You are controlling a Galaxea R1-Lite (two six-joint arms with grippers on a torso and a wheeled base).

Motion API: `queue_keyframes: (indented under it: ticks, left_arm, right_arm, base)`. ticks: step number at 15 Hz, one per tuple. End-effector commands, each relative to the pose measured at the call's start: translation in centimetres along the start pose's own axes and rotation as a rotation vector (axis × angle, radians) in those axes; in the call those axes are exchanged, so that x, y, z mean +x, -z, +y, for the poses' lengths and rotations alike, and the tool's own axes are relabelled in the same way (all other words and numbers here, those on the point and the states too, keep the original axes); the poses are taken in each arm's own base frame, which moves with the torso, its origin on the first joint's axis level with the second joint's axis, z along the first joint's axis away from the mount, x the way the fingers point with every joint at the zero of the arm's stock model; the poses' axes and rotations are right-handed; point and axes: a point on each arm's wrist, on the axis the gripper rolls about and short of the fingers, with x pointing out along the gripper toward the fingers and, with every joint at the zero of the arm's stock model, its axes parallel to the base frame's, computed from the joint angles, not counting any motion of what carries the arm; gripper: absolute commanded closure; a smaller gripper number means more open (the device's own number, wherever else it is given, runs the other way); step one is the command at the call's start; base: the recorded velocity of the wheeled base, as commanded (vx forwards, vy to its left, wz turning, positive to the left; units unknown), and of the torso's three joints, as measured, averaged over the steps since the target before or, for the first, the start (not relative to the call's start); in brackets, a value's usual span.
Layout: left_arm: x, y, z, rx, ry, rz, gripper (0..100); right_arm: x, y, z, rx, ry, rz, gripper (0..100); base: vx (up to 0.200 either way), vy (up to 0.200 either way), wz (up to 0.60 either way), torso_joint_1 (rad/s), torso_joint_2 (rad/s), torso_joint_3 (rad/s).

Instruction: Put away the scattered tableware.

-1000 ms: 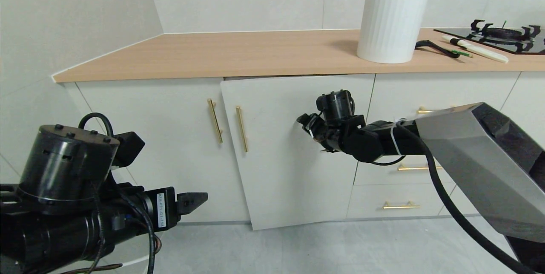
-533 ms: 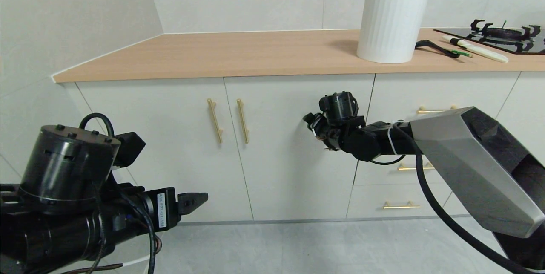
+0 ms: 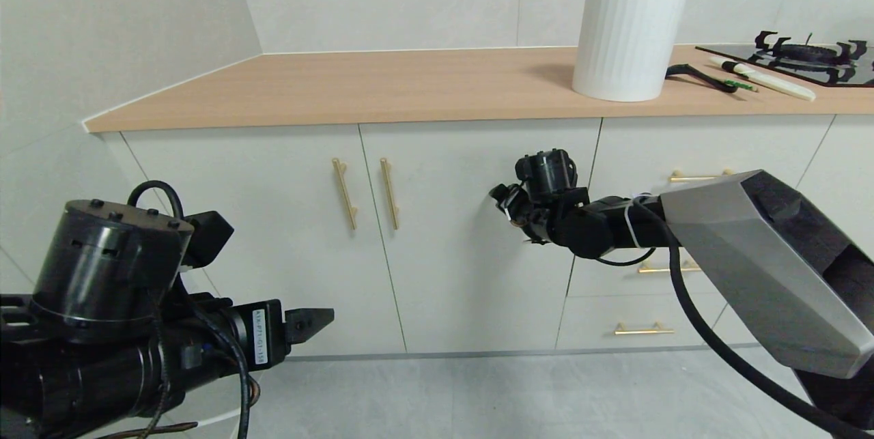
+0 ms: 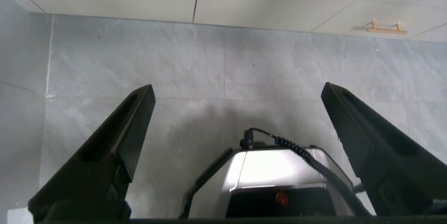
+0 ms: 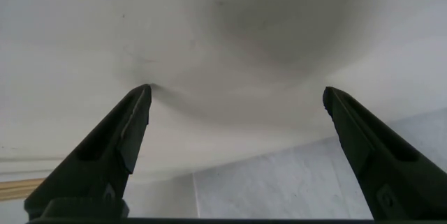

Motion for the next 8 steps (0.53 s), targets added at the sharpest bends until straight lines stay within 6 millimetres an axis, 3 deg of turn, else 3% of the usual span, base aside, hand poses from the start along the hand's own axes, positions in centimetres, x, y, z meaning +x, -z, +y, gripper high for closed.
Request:
queue_keyframes:
  ticks: [1, 4, 8]
  left_arm:
    - [0.0, 0.0, 0.0, -0.001, 0.001, -0.001, 0]
    - [-0.3, -0.1, 0.0, -0.003, 0.004, -0.009, 0]
    - [-2.5, -0.9, 0.2, -0.02, 0.049, -0.091, 0]
  right_arm:
    - [-3.2, 0.0, 0.1, -0.033, -0.022, 0.102, 0]
    - [-9.2, -0.4, -1.2, -0.178, -0.168, 0.325, 0]
    - [-16.8, -1.7, -1.4, -0.356, -0.34, 0.256, 0]
  base:
    - [0.0, 0.0, 0.0, 0.0, 0.0, 0.0]
    - [0.0, 0.0, 0.0, 0.0, 0.0, 0.0]
    - [0.0, 0.0, 0.0, 0.0, 0.0, 0.0]
